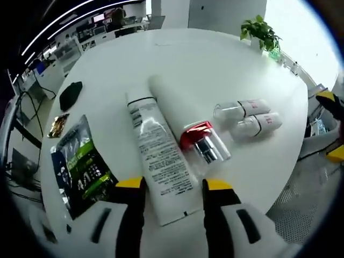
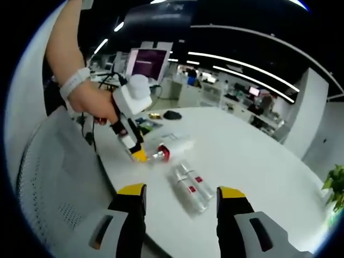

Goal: Arrange the skincare products in the storage area until every visible bottle or jar stands upright without overlapping.

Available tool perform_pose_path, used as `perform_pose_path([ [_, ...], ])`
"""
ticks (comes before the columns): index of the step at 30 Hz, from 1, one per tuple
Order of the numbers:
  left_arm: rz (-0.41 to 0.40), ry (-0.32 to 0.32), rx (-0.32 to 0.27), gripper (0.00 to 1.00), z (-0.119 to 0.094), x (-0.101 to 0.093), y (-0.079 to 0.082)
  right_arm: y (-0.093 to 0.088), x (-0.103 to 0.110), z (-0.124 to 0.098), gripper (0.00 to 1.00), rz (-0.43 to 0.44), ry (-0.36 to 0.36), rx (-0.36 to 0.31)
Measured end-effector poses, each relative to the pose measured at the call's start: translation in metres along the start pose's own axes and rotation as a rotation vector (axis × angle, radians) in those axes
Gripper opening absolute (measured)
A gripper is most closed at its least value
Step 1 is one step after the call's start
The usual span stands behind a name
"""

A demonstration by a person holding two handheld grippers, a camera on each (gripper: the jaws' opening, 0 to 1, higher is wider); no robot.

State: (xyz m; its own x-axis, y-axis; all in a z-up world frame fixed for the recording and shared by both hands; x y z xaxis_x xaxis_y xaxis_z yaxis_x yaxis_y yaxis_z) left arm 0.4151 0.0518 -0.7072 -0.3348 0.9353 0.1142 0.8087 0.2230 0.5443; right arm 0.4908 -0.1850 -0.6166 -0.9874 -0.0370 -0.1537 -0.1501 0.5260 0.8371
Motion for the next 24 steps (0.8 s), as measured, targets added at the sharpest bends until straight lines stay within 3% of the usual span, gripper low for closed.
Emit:
perform_pose_path([
  [3,0.017,-0.008,-0.002,0.38,-0.001,0.001,0.000,0.000,0.000,0.000,0.53,-0.001,0.006,0.002],
  [12,-0.085,-0.048,0.028,0.34,-0.008,0.013,-0.007,0.000,0.001,0.000,0.54,-0.005,0.008,-0.004],
  [18,0.017,-0.055,0.069,0.34,-0.025,0.018,-0.031,0.000,0.001,-0.001,0.54,-0.008,0.006,-0.006],
  [22,0.002,-0.031,0.107,0.35,-0.036,0.020,-0.048,0.000,0.002,-0.001,0.53,-0.016,0.008,-0.006],
  [24,-0.018,-0.018,0.095,0.35,-0.039,0.020,-0.052,0.000,0.002,-0.001,0.53,-0.018,0.005,-0.007],
])
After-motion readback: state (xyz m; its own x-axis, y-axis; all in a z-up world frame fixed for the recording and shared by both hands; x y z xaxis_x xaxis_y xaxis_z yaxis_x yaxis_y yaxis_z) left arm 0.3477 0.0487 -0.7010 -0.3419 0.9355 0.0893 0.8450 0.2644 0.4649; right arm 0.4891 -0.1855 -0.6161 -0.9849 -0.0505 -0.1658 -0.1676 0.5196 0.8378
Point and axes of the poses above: the point that each gripper's makers call its tool centre point, and the gripper's own axes: z roughly forward along the fingers, x roughly to its left, y roughly out of its top, the point moved 7 cm from there along -z, roughly backward along the fingers, and after that the axes turned 10 degrees about y, right-handed, at the moved point
